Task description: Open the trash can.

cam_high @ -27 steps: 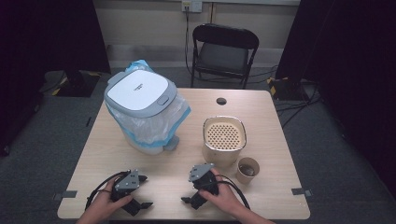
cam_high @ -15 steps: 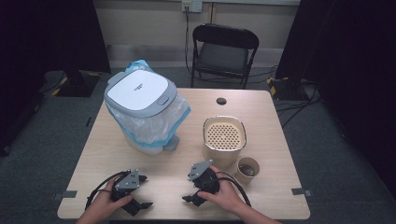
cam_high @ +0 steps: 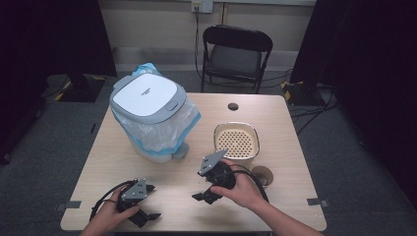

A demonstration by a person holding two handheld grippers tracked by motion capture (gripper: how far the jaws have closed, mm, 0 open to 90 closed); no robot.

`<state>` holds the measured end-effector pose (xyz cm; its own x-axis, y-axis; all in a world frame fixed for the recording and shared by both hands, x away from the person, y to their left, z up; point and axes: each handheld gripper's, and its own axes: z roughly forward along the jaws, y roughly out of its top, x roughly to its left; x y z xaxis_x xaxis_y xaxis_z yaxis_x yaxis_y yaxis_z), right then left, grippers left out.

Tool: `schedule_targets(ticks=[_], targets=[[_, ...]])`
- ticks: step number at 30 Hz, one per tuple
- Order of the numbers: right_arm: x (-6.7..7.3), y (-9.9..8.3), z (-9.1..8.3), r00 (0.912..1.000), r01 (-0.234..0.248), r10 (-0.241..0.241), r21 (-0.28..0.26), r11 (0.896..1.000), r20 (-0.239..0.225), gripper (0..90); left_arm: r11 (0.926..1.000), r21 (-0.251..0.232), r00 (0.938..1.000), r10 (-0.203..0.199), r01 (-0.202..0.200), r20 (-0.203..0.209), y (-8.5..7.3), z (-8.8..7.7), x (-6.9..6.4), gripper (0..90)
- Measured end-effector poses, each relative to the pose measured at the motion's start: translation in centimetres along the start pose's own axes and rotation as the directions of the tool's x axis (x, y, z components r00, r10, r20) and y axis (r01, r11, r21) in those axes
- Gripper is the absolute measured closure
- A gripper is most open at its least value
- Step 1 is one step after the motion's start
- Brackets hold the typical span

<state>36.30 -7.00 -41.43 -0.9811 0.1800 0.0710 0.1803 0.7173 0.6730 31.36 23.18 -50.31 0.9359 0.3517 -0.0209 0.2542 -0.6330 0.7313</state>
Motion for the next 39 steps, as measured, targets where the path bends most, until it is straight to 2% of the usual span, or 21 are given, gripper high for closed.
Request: schedule_targets(ticks=[5,20,27,32,39], targets=[[-0.5,1.4,-1.3,1.0,-0.007,0.007,-0.004,1.0,-0.004,19.3,1.0,0.0,1.0,0.0,0.0,0.0,0.0,0.0,0.0,4.2],[-1.5,5.5,-3.9,0.9987,0.05,-0.049,0.029,0.998,-0.013,19.1,1.0,-0.001,1.0,0.002,-0.002,-0.003,0.0,0.0,0.0,4.1],[-2.7,6.6,-4.8,0.9981,0.06,-0.06,0.037,0.997,-0.011,19.0,1.0,-0.001,1.0,0.003,-0.003,-0.004,0.0,0.0,0.0,4.1],[-4.0,7.7,-6.0,0.9988,0.048,-0.047,0.01,0.999,-0.008,18.9,1.0,0.006,1.0,0.006,-0.006,0.005,0.0,-0.1,0.1,4.1],[-5.4,8.7,-6.9,0.999,0.044,-0.044,-0.002,0.999,0.003,18.8,0.9999,0.007,0.9999,0.009,-0.009,0.007,0.0,-0.1,0.1,3.5]])
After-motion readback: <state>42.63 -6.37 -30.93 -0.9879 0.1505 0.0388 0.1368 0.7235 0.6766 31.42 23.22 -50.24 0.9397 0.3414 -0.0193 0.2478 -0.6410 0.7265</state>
